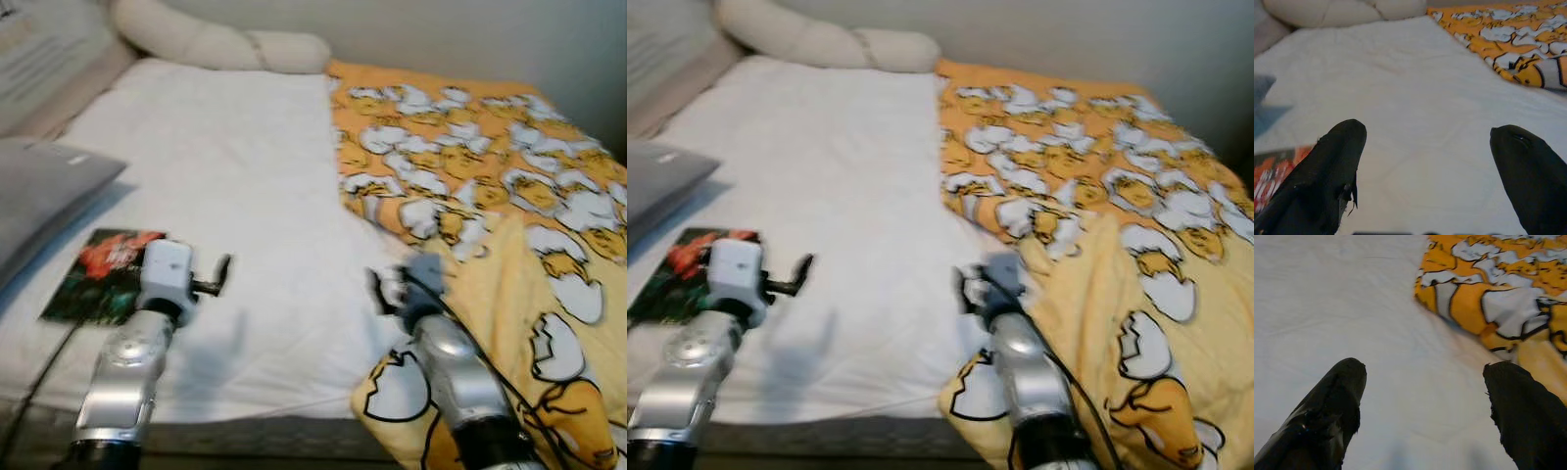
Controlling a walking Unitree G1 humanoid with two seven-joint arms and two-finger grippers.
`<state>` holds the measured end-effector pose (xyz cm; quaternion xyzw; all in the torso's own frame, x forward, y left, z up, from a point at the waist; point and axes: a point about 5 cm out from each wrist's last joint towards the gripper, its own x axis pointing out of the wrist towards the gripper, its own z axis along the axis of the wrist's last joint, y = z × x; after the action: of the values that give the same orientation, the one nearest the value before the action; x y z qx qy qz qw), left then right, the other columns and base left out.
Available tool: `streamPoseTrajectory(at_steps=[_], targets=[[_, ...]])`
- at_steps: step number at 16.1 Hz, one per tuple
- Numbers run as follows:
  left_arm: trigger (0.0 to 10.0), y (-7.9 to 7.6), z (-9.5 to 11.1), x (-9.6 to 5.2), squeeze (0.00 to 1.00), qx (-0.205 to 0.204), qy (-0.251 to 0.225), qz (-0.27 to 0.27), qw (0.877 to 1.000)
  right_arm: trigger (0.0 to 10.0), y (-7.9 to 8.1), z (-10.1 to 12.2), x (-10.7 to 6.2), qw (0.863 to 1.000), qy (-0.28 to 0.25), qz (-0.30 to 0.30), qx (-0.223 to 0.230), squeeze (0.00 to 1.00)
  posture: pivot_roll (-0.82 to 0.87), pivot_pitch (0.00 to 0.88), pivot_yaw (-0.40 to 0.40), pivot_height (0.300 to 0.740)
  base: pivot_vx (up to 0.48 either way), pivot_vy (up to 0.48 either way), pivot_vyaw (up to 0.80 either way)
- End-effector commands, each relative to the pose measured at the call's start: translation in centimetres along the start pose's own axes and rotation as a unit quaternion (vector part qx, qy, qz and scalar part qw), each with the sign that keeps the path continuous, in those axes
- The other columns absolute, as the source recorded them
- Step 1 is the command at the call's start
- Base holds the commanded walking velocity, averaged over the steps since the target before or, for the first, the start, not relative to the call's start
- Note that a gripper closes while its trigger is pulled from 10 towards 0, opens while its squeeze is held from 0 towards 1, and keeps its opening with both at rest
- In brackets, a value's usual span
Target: Clean up the room
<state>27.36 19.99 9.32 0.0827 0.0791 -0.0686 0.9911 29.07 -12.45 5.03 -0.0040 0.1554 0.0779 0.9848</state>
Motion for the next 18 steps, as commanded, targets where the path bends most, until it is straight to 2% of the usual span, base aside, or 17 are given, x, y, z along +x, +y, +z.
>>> streamPoseTrajectory(at_steps=[1, 4, 5, 7, 8, 9, 10, 12, 13, 14, 15, 18], targets=[[10.0, -1.1, 0.3, 0.3, 0.0, 0.001, -0.005, -0.018, 1.0, 10.0, -1.5, -0.4, -0.3, 1.0, 0.008, -0.021, -0.003, 0.0, 0.04, 0.0, -0.071, 0.74, 0.251, 0.0, 0.0], [10.0, -1.2, 0.1, 0.3, 0.0, 0.015, 0.0, -0.022, 1.0, 10.0, -1.5, -0.5, -0.3, 1.0, 0.014, -0.017, -0.002, 0.0, 0.05, 0.0, -0.074, 0.74, 0.0, 0.0, 0.0], [10.0, -1.5, 0.0, 0.2, 0.0, 0.022, 0.004, -0.035, 0.999, 10.0, -1.4, -0.7, -0.2, 1.0, 0.022, -0.012, 0.003, 1.0, 0.05, 0.0, -0.075, 0.74, 0.0, 0.0, 0.0], [10.0, -1.9, -0.2, 0.1, 0.0, 0.039, 0.011, -0.065, 0.997, 10.0, -1.4, -1.5, 0.0, 0.998, 0.062, -0.007, -0.006, 1.0, 0.05, 0.0, -0.076, 0.74, 0.0, 0.0, 0.0], [10.0, -2.5, -0.4, -0.1, 0.0, 0.067, 0.021, -0.103, 0.992, 10.0, -1.5, -2.3, 0.2, 0.995, 0.099, -0.006, -0.024, 1.0, 0.05, 0.0, -0.079, 0.74, 0.0, 0.0, 0.0], [10.0, -2.8, -0.5, -0.2, 0.0, 0.079, 0.025, -0.118, 0.99, 10.0, -1.6, -2.5, 0.3, 0.993, 0.11, -0.007, -0.027, 1.0, 0.06, 0.0, -0.082, 0.74, 0.0, 0.0, 0.0], [10.0, -3.2, -0.7, -0.3, 0.0, 0.099, 0.031, -0.149, 0.983, 10.0, -1.8, -3.0, 0.4, 0.99, 0.14, -0.015, -0.027, 1.0, 0.06, 0.0, -0.083, 0.74, 0.0, 0.0, 0.0], [10.0, -3.6, -0.7, -0.5, 0.0, 0.112, 0.037, -0.18, 0.977, 10.0, -2.6, -4.0, 0.5, 0.977, 0.205, -0.049, -0.027, 1.0, 0.06, 0.0, -0.087, 0.74, 0.0, 0.0, 0.0], [10.0, -3.8, -0.9, -0.6, 0.0, 0.117, 0.04, -0.189, 0.974, 10.0, -2.8, -4.3, 0.4, 0.972, 0.224, -0.066, -0.011, 1.0, 0.05, 0.0, -0.087, 0.74, 0.0, 0.0, 0.0], [10.0, -3.9, -1.0, -0.7, 0.0, 0.119, 0.043, -0.195, 0.973, 10.0, -2.9, -4.5, 0.4, 0.97, 0.232, -0.074, -0.001, 0.6, 0.05, 0.0, -0.085, 0.74, 0.0, 0.0, 0.0], [10.0, -4.0, -1.0, -0.8, 0.0, 0.12, 0.045, -0.199, 0.972, 10.0, -3.0, -4.7, 0.4, 0.967, 0.242, -0.083, 0.007, 0.0, 0.05, 0.0, -0.086, 0.74, 0.0, 0.0, 0.0], [10.0, -4.1, -1.3, -1.0, 0.0, 0.131, 0.054, -0.215, 0.966, 10.0, -3.8, -4.9, 0.5, 0.954, 0.265, -0.131, 0.05, 0.0, 0.05, 0.0, -0.092, 0.74, 0.0, 0.0, 0.0]])
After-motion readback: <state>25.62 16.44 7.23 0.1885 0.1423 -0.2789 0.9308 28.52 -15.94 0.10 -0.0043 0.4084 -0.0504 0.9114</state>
